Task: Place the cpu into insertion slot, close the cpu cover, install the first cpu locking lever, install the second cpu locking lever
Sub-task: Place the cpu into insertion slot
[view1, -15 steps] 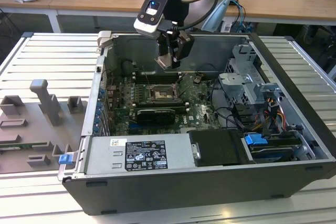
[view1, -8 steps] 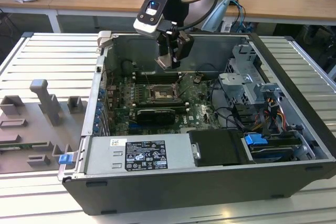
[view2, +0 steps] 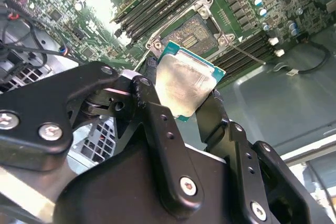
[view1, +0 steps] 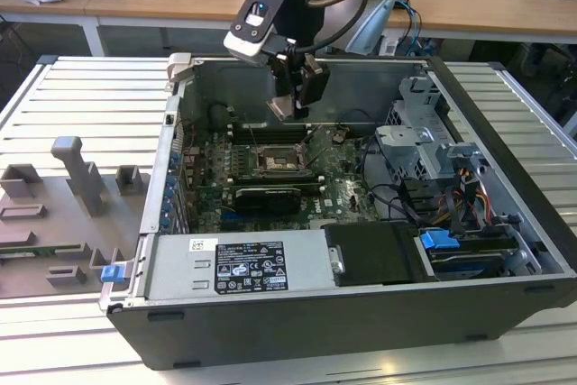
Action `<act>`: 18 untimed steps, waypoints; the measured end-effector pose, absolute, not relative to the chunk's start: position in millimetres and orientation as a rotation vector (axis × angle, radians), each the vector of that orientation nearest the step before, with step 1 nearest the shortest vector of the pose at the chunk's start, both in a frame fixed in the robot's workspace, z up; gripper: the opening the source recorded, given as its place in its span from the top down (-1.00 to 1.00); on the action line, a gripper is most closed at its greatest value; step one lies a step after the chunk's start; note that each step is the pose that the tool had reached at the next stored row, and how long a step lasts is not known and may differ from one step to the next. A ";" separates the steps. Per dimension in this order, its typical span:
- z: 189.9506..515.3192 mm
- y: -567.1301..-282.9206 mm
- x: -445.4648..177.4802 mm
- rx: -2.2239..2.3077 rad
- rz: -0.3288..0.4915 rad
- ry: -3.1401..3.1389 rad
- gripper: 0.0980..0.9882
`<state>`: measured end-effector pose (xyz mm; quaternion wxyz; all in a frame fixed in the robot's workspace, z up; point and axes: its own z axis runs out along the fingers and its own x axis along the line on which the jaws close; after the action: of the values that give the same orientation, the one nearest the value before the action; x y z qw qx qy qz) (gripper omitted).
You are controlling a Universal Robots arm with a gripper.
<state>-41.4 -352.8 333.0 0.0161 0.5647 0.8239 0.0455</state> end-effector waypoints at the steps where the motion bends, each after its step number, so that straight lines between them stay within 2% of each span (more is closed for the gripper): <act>1: 332.6 -352.8 -41.4 1.778 0.141 2.546 0.00; 18: 325.1 -352.8 -42.9 1.941 0.137 2.416 0.00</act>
<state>-42.9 -352.8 325.1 0.0195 0.6256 0.7787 0.0441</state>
